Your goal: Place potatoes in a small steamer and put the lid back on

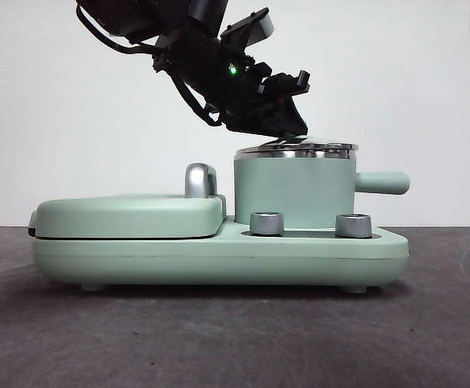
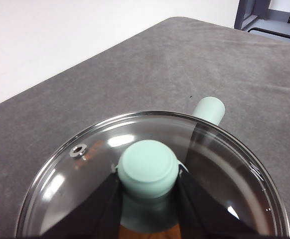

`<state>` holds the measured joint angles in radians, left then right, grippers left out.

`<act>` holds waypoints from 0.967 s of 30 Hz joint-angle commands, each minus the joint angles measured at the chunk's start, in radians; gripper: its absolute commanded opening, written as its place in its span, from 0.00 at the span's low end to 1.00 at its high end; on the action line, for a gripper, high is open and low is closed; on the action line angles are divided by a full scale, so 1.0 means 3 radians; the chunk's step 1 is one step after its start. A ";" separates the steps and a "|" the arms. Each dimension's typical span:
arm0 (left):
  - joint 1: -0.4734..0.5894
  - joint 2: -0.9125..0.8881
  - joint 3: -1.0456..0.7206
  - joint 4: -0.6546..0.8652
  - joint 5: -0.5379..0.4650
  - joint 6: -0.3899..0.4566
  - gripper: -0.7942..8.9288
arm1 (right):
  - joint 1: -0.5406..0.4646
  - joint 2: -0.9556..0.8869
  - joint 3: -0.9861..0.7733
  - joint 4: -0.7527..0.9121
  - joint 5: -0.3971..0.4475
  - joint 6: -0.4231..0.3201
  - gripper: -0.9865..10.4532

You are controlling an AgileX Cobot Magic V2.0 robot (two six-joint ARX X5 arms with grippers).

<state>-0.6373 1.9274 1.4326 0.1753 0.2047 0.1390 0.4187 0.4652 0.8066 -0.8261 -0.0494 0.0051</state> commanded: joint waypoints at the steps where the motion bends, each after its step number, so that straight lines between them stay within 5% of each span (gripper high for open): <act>1: -0.0027 0.0080 0.0039 -0.0130 -0.0084 0.0102 0.10 | 0.0014 0.0010 0.0013 0.0033 0.0008 0.0018 0.31; 22: -0.0027 0.0079 0.0097 -0.0071 -0.0169 0.0367 0.11 | 0.0014 0.0010 0.0013 0.0034 0.0008 0.0018 0.31; 29: -0.0032 0.0079 0.0097 -0.0057 -0.0169 0.0284 0.43 | 0.0014 0.0010 0.0013 0.0033 0.0008 0.0018 0.31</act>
<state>-0.6392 1.9263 1.4414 0.1646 0.1535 0.2157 0.4187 0.4652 0.8070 -0.8261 -0.0494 0.0051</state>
